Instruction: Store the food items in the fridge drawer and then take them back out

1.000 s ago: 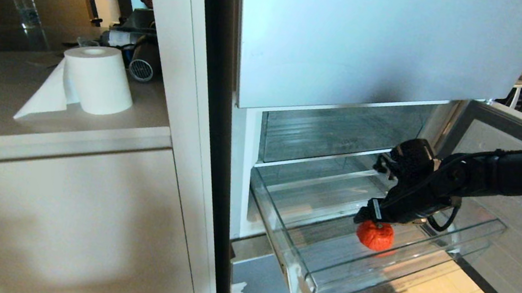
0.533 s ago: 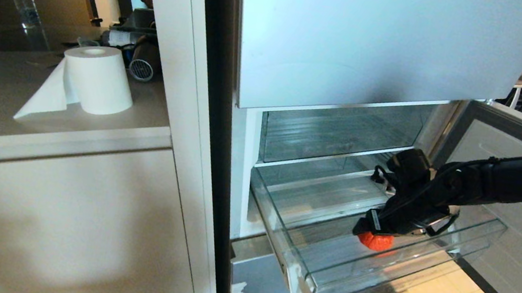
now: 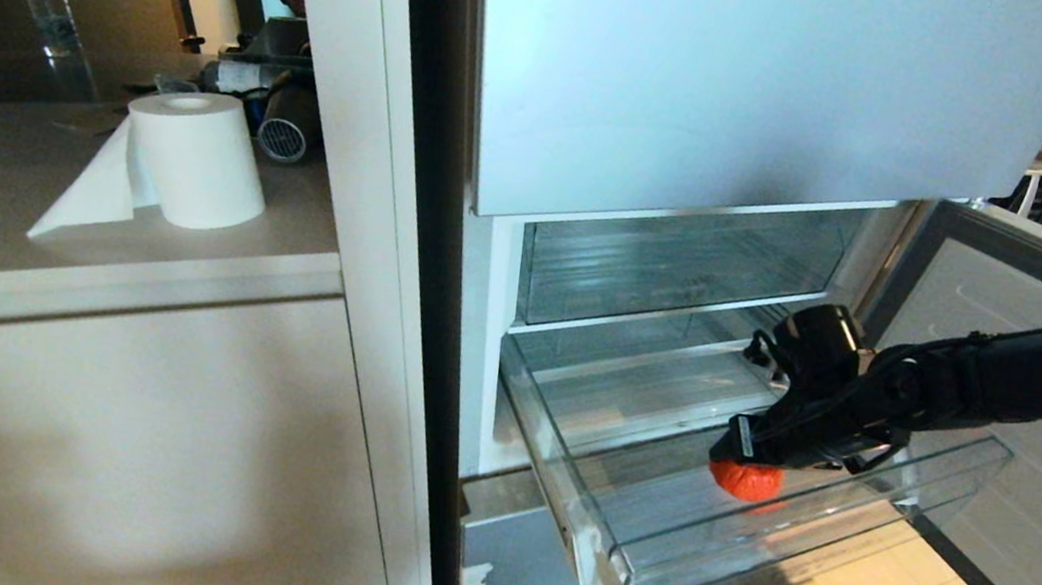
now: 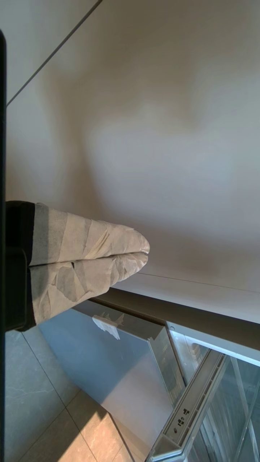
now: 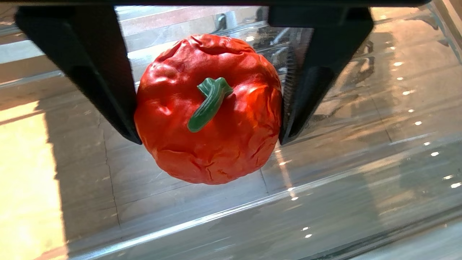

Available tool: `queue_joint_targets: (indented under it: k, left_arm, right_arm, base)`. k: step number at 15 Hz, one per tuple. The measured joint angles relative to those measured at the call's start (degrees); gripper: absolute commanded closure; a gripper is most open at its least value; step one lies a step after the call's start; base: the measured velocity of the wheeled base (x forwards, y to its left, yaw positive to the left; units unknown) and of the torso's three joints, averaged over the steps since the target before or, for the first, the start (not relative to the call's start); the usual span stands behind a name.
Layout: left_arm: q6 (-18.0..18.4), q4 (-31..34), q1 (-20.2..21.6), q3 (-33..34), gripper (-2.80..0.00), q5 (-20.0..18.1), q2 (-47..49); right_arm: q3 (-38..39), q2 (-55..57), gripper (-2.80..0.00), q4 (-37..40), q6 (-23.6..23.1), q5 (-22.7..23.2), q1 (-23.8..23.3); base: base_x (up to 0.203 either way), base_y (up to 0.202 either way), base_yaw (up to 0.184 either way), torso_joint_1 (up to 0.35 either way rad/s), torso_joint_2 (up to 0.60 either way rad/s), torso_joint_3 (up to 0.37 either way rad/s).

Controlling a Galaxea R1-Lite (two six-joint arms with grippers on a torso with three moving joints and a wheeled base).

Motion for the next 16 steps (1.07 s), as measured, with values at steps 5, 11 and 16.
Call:
queue_joint_targets:
  k: [5, 11, 16]
  left_arm:
    - [0.0, 0.0, 0.0, 0.0, 0.00, 0.0, 0.0]
    - [0.0, 0.0, 0.0, 0.0, 0.00, 0.0, 0.0]
    - [0.0, 0.0, 0.0, 0.0, 0.00, 0.0, 0.0]
  right_arm:
    - [-0.5, -0.7, 0.00, 0.0, 0.7, -0.3, 0.1]
    - [0.3, -8.4, 0.00, -5.8, 0.7, 0.0, 0.8]
    - [8.1, -21.9, 0.00, -9.6, 0.4, -0.1, 1.6]
  base:
    - [0.000, 0.000, 0.000, 0.000, 0.00, 0.000]
    - [0.000, 0.000, 0.000, 0.000, 0.00, 0.000]
    - [0.000, 0.000, 0.000, 0.000, 0.00, 0.000]
